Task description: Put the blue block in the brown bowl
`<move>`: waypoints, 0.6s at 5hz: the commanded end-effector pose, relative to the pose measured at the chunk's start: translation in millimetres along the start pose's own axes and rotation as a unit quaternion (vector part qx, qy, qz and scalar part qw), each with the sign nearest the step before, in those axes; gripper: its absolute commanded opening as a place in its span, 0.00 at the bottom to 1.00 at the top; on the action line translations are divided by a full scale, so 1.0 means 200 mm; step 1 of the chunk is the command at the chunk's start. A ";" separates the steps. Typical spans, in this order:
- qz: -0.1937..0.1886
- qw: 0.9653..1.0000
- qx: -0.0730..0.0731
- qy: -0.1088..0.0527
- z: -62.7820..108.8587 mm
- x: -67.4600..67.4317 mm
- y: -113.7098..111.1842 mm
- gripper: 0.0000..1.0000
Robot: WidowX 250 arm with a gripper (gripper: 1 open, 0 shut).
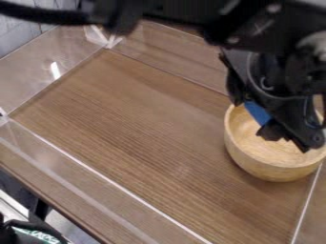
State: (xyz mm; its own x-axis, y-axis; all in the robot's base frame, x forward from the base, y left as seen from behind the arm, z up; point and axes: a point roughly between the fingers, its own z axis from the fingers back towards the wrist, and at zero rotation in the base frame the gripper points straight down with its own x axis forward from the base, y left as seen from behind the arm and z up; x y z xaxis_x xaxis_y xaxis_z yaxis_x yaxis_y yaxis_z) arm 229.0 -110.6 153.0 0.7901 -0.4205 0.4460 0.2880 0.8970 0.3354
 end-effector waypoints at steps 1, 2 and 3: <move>0.016 1.000 0.005 -0.012 -0.02 0.03 0.01 0.00; 0.020 1.000 0.008 -0.008 -0.03 0.05 0.02 0.00; 0.022 1.000 0.010 -0.004 -0.04 0.06 0.03 0.00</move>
State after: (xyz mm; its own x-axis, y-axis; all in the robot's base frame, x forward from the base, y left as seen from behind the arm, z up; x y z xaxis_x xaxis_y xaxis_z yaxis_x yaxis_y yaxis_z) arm 236.9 -105.5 139.6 0.8131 -0.3989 0.4240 0.2598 0.9004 0.3490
